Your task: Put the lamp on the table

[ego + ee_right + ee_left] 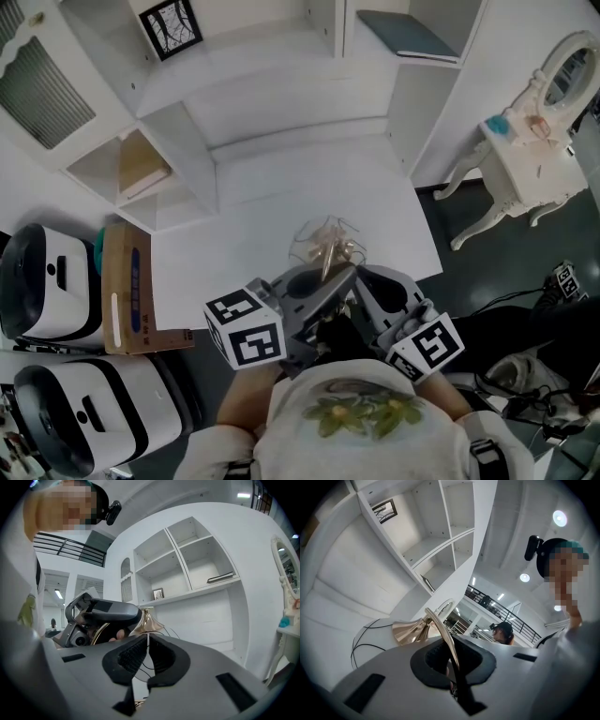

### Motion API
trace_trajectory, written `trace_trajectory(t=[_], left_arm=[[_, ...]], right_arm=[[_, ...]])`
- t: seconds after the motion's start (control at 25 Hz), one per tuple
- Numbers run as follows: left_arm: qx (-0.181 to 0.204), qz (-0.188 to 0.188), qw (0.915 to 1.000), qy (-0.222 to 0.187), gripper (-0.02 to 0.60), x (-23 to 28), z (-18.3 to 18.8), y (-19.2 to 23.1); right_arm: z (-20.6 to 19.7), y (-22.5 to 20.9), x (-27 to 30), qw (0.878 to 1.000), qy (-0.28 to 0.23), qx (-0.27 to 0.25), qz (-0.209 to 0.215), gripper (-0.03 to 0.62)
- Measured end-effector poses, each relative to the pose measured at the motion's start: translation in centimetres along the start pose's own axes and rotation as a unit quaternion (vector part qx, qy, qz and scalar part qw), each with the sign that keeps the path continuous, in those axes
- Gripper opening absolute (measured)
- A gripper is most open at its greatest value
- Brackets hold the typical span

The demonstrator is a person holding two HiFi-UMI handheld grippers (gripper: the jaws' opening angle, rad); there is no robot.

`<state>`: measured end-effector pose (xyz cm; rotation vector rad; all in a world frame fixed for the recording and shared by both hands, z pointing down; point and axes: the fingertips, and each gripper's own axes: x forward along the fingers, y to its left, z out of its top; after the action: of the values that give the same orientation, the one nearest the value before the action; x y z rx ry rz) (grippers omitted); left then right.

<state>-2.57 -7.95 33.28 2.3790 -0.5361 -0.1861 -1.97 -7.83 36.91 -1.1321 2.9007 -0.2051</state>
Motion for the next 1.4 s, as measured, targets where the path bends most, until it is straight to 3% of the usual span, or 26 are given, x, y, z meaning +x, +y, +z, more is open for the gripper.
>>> trace_trajectory(t=[1.4], left_arm=[[0.017, 0.016, 0.9997, 0.002, 0.028, 7.0, 5.5, 6.6]], right_arm=[[1.3, -9.7, 5.4, 1.000, -0.010, 0.000, 0.018, 0.035]])
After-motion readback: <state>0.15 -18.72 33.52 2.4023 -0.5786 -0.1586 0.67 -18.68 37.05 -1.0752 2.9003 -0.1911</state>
